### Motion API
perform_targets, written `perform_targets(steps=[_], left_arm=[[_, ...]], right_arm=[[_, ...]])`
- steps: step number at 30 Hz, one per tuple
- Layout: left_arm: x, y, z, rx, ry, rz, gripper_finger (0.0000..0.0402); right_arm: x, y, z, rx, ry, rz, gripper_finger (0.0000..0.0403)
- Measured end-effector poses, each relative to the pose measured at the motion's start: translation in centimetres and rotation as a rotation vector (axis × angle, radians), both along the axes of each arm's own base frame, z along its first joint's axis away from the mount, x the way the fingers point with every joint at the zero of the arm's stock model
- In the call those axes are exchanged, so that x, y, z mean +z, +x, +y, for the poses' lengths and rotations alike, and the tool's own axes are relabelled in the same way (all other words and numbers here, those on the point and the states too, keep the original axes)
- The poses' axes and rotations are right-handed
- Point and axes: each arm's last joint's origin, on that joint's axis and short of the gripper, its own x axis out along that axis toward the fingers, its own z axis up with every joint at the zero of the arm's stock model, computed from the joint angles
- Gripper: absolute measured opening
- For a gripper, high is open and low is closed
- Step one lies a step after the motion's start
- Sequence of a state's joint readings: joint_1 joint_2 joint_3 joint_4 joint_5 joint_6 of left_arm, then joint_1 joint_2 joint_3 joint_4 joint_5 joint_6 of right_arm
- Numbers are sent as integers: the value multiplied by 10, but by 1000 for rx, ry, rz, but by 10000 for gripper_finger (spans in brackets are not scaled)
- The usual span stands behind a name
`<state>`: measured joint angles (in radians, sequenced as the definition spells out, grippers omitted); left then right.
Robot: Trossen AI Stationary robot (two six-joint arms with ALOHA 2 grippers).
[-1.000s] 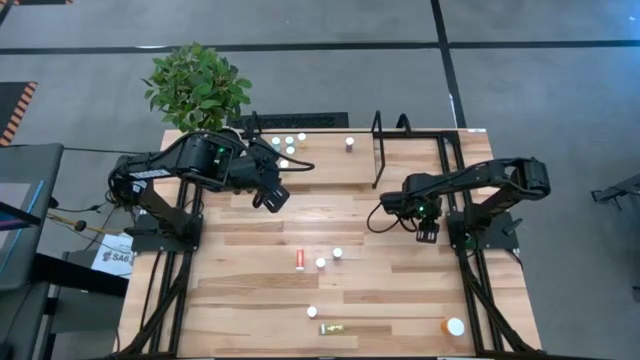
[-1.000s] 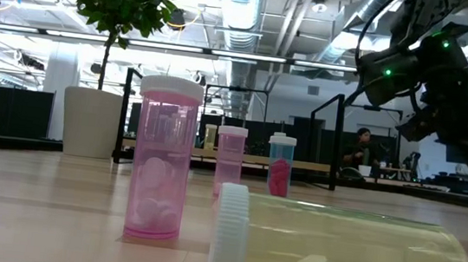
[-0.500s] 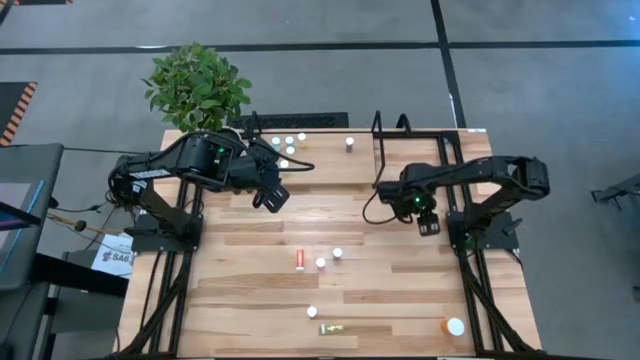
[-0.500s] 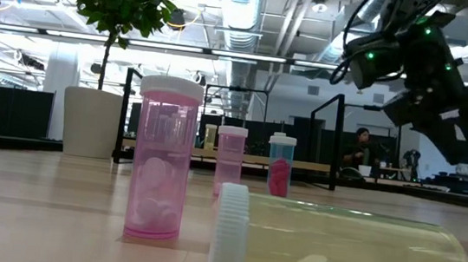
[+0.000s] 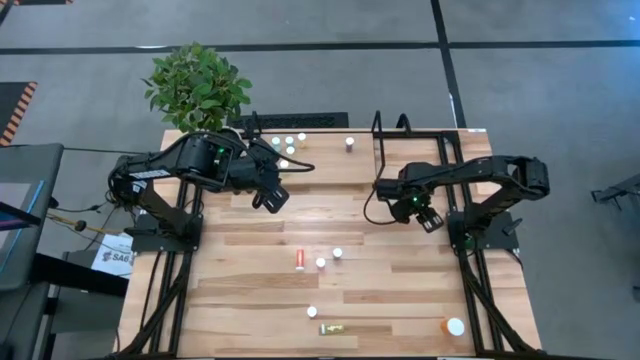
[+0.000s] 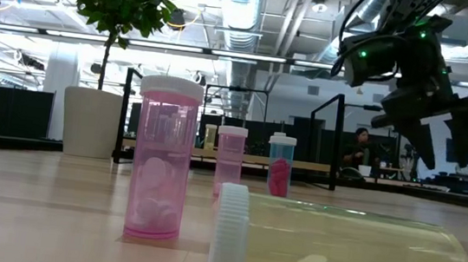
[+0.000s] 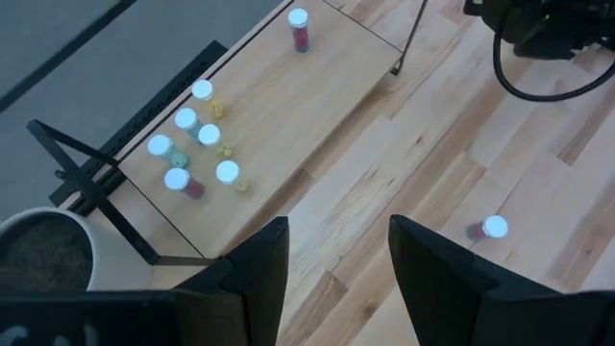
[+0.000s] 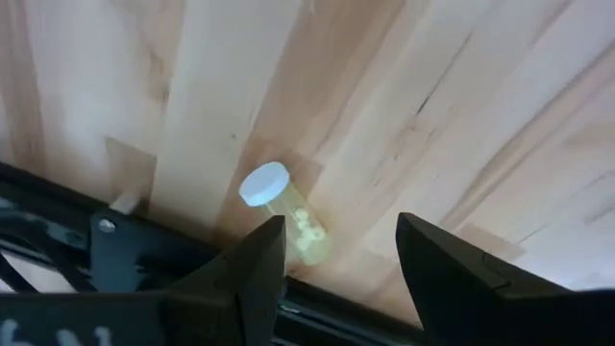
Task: Pick and place medicine bottles onto shelf by color
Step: Put the yellow pill bottle on the shelf
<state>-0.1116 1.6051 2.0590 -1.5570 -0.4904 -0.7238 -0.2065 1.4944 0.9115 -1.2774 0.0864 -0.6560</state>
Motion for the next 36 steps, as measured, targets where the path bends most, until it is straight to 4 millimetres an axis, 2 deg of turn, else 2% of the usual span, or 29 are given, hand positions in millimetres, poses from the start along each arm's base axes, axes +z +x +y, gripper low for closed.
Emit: perform_targets(steps=[5,14,26,33,36], left_arm=[[0,0,0,-24,20,14,167],[0,0,0,-46,41,29,167],[0,0,0,-51,51,32,167],[0,0,0,-52,46,33,167],[0,0,0,-53,46,33,167]], right_arm=[[-8,-4,-7,75,10,0,220],[-28,-37,-1,91,73,217,220],[-35,-25,0,111,85,72,219],[-51,-40,7,154,112,134,218],[-59,-41,10,153,85,104,218]])
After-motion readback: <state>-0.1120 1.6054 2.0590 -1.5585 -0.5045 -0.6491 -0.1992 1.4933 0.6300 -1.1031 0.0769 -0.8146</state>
